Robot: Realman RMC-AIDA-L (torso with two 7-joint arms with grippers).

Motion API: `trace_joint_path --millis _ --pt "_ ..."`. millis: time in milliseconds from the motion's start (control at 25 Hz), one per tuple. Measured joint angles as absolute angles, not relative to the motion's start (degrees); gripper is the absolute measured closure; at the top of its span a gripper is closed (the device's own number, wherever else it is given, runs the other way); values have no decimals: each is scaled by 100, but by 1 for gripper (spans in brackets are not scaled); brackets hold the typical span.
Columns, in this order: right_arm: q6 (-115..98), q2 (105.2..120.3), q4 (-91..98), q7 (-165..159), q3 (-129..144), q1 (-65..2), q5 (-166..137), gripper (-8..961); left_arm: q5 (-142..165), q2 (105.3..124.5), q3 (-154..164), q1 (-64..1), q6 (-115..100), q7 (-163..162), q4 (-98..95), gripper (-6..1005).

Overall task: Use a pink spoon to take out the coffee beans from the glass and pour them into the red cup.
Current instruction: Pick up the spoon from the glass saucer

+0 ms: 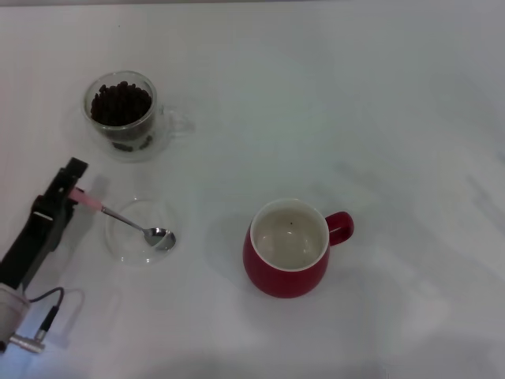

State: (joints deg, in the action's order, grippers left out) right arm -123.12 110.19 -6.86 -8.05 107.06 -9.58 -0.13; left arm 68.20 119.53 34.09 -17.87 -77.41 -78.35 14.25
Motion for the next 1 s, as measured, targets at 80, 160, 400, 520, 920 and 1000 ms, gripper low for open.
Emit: trace_joint_path --millis 80,160,400,520,920,1000 --pt "-12312 11018 -681 -802 10703 -956 49 335 6872 11963 3410 -1827 -7695 -7819 1444 274" --pt "-12311 11018 -674 -801 10700 -936 141 335 6909 11968 3410 -1841 -7699 -7768 1443 282" --pt "-12312 11013 -674 -798 10695 -876 355 335 6960 11987 3408 -1825 -7822 -7549 1463 307" --pt "-12313 11029 -669 -793 10695 -849 436 336 6961 11988 3395 -1808 -7876 -7458 1512 319" --pt "-12326 11080 -652 -781 10695 -835 484 335 6969 11982 3410 -1720 -7868 -7443 1531 657" --pt "-12328 11088 -651 -777 10696 -835 484 335 6970 11975 3410 -1710 -7870 -7442 1529 714"
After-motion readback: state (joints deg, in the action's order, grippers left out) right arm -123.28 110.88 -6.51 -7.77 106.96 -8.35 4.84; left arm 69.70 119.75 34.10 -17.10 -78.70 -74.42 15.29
